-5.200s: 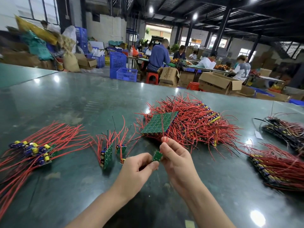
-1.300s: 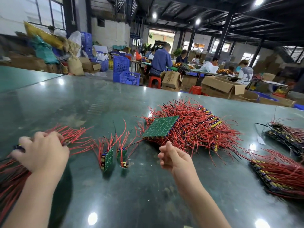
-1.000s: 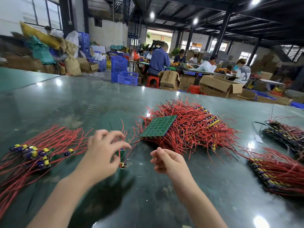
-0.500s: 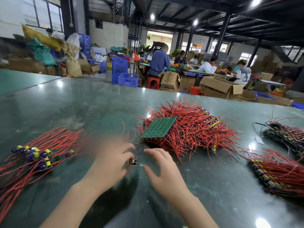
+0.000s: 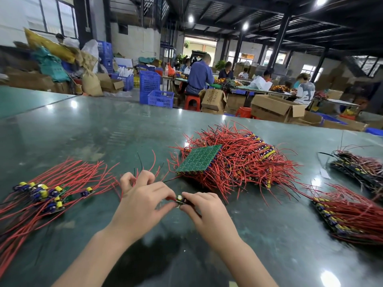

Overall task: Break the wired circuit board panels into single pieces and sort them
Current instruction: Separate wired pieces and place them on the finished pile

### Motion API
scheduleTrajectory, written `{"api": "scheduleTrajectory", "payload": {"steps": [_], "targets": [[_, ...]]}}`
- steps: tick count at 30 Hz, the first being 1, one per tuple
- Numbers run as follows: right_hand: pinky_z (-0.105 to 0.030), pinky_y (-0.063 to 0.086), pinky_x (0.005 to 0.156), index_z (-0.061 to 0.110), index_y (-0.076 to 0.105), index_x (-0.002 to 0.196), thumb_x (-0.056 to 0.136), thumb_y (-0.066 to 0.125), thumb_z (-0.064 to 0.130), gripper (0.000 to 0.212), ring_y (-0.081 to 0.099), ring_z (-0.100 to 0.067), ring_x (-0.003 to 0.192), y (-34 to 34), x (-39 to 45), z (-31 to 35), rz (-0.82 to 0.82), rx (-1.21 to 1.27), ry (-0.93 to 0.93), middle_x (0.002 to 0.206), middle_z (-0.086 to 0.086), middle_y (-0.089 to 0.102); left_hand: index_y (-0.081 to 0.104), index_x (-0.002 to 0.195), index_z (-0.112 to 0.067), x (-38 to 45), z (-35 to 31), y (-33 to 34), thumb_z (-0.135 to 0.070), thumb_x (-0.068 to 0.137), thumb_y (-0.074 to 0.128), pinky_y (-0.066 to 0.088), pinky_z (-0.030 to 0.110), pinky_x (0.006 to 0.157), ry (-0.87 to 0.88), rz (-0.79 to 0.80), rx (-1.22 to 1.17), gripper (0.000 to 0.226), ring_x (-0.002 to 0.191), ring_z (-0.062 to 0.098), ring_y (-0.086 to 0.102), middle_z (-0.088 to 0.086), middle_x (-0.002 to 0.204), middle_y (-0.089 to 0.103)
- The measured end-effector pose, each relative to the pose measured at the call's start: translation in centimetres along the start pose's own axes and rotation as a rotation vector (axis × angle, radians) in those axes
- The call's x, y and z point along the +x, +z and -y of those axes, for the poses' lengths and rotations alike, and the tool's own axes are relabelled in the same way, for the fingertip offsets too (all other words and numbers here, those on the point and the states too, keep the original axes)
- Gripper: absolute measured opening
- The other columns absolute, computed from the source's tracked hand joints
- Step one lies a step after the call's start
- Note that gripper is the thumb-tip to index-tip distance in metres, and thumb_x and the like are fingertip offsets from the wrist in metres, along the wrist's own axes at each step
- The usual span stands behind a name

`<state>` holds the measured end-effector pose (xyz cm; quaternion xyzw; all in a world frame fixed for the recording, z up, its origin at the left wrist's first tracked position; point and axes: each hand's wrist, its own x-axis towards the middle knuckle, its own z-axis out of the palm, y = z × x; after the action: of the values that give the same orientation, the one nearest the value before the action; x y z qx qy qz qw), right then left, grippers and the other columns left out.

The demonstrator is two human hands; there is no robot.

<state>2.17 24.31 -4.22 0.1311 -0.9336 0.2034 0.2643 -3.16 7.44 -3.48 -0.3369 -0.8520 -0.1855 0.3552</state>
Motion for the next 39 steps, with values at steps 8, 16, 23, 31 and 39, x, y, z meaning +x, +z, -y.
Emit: {"api": "scheduleTrajectory", "payload": {"steps": [8,16,23,31,39], "targets": [[-0.019,0.031,0.083,0.017,0.056,0.13,0.092,0.058,0.03,0.04,0.055,-0.023,0.099,0.3,0.0,0.3,-0.027,0.051,0.109,0.103,-0.003,0.065,0.057,0.058,-0.024,-0.2,-0.5,0.8,-0.047,0.076,0.053,0.016,0.033,0.073,-0.004,-0.039,0.074,0.029,0.079,0.011,0.038,-0.017,0.058,0.053],[-0.027,0.047,0.083,0.014,0.066,0.118,0.089,0.062,0.011,0.029,0.065,-0.018,0.092,-0.8,0.1,0.8,-0.243,0.167,0.241,0.1,-0.001,0.07,0.065,0.103,-0.033,-0.1,-1.1,0.6,-0.041,0.086,0.055,0.023,0.038,0.083,-0.005,-0.271,0.007,0.021,0.098,0.016,0.046,-0.021,0.105,0.063],[-0.026,0.054,0.061,0.009,0.061,0.096,0.094,0.051,0.007,0.01,0.067,-0.016,0.059,-2.9,1.1,0.2,-0.33,1.202,0.813,0.074,-0.006,0.073,0.056,0.09,-0.025,-0.1,-2.3,0.1,-0.029,0.084,0.055,0.041,0.018,0.077,-0.182,-0.204,-0.639,0.007,0.079,0.009,0.055,-0.012,0.088,0.059],[-0.014,0.044,0.07,0.013,0.066,0.084,0.088,0.061,0.01,0.008,0.057,-0.005,0.074,-2.2,0.7,1.4,-0.082,1.009,0.708,0.081,0.001,0.065,0.06,0.1,-0.007,-0.5,-5.3,1.7,-0.002,0.087,0.06,0.056,0.03,0.075,-0.894,0.1,-1.485,0.014,0.089,0.023,0.067,0.008,0.096,0.067],[-0.008,0.043,0.068,0.02,0.072,0.096,0.091,0.055,0.008,0.021,0.058,0.001,0.079,-2.3,0.8,1.5,-0.003,0.998,0.61,0.087,0.01,0.069,0.054,0.104,-0.003,-0.1,-5.1,0.8,0.008,0.091,0.048,0.028,0.015,0.039,-0.948,0.391,-1.577,0.019,0.042,0.007,0.033,0.005,0.06,0.06]]}}
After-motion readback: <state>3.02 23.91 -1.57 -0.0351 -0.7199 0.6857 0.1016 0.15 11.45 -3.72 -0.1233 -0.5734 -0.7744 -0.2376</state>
